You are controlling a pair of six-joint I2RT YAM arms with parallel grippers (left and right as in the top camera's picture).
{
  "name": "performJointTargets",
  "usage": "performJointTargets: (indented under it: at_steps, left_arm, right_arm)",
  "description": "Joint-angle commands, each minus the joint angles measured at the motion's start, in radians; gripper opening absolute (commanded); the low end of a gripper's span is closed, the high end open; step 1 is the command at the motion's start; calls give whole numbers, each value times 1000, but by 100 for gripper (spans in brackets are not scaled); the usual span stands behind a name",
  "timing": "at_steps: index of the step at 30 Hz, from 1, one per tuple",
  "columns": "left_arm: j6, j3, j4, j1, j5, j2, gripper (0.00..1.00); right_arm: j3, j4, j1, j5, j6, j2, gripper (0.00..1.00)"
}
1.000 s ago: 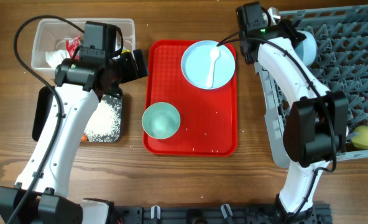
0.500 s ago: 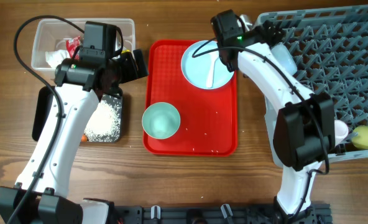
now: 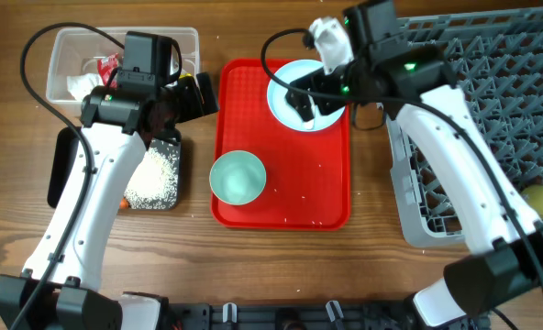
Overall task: Sort waste into correct bins and load items into the dishwasher rack
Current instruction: 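Grasp the green bowl with the right gripper and lift it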
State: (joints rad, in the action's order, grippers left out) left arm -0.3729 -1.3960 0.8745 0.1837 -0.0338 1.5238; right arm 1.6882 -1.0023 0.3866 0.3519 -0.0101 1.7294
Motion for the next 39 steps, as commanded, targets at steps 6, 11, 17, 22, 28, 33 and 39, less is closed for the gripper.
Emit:
performJointTargets:
  at_steps: [6,11,17,22,28,33,39]
  left_arm:
    - [-2,-6,-45,-7,65,-3,100]
    - [-64,-6,-25,-93,99,-3,100]
    - [-88,-6,-10,-136,95,-3,100]
    - [-88,-6,-2,-136,95,-3,100]
    - [-88,-6,-2,-136,95,-3,100]
    - [-88,-6,-2,-136,95,-3,100]
    - [-87,-6,-2,-136,95,-3,100]
  right_arm:
    - [-252,178,86,142,445,64,100]
    - [-459,320,171,56,672,75,60]
    - [-486,420,206,138,724,215,50]
    - [-486,437,206,143,718,226,28]
    - [-430,402,180,130,589,201,4]
    - [-297,-36,50,-532,533,-154,4]
    - [-299,-377,-50,-1302,619,-342,4]
